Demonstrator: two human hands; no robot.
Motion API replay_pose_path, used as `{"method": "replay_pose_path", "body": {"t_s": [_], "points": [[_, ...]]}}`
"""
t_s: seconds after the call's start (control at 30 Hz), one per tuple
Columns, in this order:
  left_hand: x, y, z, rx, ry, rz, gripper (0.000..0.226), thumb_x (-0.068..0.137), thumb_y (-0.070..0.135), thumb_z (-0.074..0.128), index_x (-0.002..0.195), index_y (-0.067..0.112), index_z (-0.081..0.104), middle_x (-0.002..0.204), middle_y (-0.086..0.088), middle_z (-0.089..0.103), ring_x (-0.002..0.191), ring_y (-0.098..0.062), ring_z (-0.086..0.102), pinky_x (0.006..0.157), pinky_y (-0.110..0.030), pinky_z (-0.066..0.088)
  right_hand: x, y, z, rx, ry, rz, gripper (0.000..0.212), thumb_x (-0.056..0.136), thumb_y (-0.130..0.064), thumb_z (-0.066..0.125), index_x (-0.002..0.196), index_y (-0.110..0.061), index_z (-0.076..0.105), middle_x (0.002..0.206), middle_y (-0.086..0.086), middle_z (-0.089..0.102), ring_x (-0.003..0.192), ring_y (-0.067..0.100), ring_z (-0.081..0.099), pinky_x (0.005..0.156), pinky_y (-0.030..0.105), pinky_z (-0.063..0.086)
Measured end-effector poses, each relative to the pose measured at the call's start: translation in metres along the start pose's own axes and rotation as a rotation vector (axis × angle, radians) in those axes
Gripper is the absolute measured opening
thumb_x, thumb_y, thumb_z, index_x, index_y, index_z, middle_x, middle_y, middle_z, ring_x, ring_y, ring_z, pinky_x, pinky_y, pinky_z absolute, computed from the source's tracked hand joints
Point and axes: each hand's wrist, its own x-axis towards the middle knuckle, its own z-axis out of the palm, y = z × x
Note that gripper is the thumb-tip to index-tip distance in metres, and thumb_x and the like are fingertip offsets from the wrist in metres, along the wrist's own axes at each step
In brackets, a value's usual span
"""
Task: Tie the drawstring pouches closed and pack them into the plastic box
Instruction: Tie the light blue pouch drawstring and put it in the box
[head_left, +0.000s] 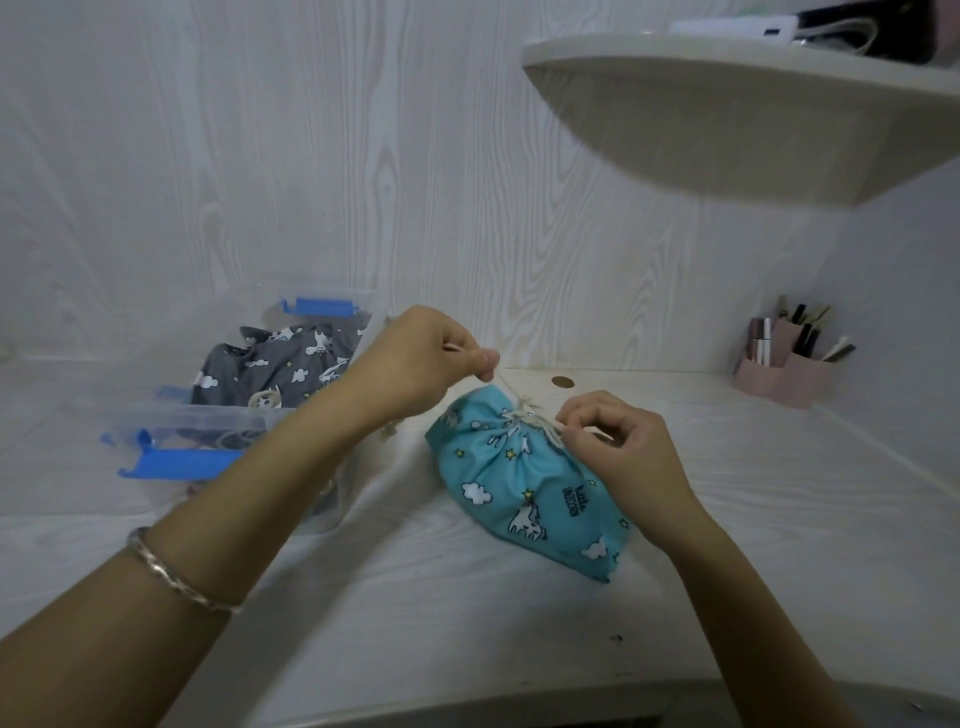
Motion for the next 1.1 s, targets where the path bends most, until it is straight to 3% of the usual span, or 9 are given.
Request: {"method": "replay_pose_path", "body": {"t_s": [0.17,0.27,0.47,0.57,0.67,0.77,0.83,0.97,1.1], "points": [[0.002,-0.005,0.014,-0.243,0.125,-0.065,0.028,0.099,0.023,0.049,0.076,0.011,0.059,0.071,0.001,0.063,0.058,-0.007,0.063,0.058,-0.023,0.047,-0.006,0.011,-0.005,-0.025,-0.124,0.032,0.027,0.083,0.006,0.063,0.065,-0.013,0.066,0.086,0.003,0.069,0.082,0.013,0.065,0.072,0.022,0.054],[0.001,-0.006,0.026,-0.226,0.121,-0.070,0.029,0.101,0.026,0.043,0.078,0.012,0.054,0.073,-0.002,0.067,0.062,-0.014,0.066,0.061,-0.026,0.051,-0.003,0.008,-0.003,0.112,-0.171,0.161,0.018,0.086,-0.017,0.064,0.068,-0.014,0.066,0.079,0.010,0.066,0.073,0.021,0.060,0.066,0.023,0.051],[-0.003,-0.001,0.033,-0.161,0.069,-0.071,0.027,0.100,0.027,0.046,0.077,0.017,0.054,0.068,0.002,0.067,0.059,-0.008,0.063,0.057,-0.019,0.046,0.011,-0.002,0.010,0.060,-0.290,0.543,0.058,0.091,-0.057,0.052,0.078,-0.004,0.073,0.077,0.012,0.073,0.068,0.017,0.062,0.072,0.030,0.048],[-0.004,-0.002,0.033,-0.145,0.020,-0.072,0.025,0.099,0.026,0.048,0.077,0.016,0.056,0.069,0.002,0.067,0.062,-0.011,0.064,0.065,-0.026,0.053,0.014,-0.006,0.014,0.235,-0.324,0.598,0.050,0.085,-0.037,0.068,0.102,0.010,0.068,0.100,0.027,0.070,0.085,0.030,0.063,0.082,0.036,0.053],[-0.004,-0.005,0.026,-0.074,-0.065,-0.027,0.020,0.095,0.026,0.055,0.081,0.016,0.065,0.073,0.005,0.067,0.073,-0.013,0.065,0.078,-0.035,0.055,0.016,-0.009,0.018,0.306,-0.283,0.601,0.020,0.085,-0.018,0.070,0.087,0.001,0.071,0.077,0.012,0.070,0.066,0.017,0.063,0.060,0.023,0.054],[-0.005,-0.002,0.017,0.399,-0.023,0.112,0.018,0.089,0.036,0.063,0.088,0.021,0.072,0.075,0.014,0.054,0.082,-0.012,0.055,0.081,-0.033,0.048,0.015,-0.006,0.018,0.256,-0.264,0.573,0.015,0.086,-0.018,0.070,0.075,-0.007,0.071,0.075,0.011,0.070,0.065,0.017,0.061,0.060,0.021,0.054],[-0.006,0.002,0.015,0.506,0.060,0.134,0.019,0.088,0.039,0.063,0.089,0.023,0.072,0.071,0.015,0.050,0.075,-0.010,0.052,0.076,-0.030,0.047,0.016,-0.006,0.017,0.222,-0.260,0.565,0.015,0.086,-0.018,0.070,0.075,-0.008,0.072,0.077,0.012,0.070,0.064,0.018,0.060,0.059,0.021,0.053],[-0.006,0.002,0.022,0.250,0.090,0.104,0.011,0.086,0.032,0.068,0.085,0.022,0.074,0.071,0.011,0.067,0.069,-0.003,0.063,0.072,-0.029,0.055,0.016,-0.011,0.018,0.136,-0.287,0.514,0.014,0.085,-0.018,0.071,0.076,-0.009,0.075,0.072,0.011,0.070,0.060,0.016,0.058,0.061,0.023,0.050],[-0.003,-0.002,0.027,-0.051,-0.122,0.205,0.023,0.086,0.015,0.069,0.108,0.021,0.070,0.098,0.010,0.072,0.095,0.001,0.066,0.089,-0.021,0.053,0.019,-0.015,0.020,0.073,-0.325,0.470,0.014,0.085,-0.006,0.068,0.074,-0.010,0.076,0.070,0.011,0.066,0.059,0.015,0.057,0.064,0.026,0.049]]}}
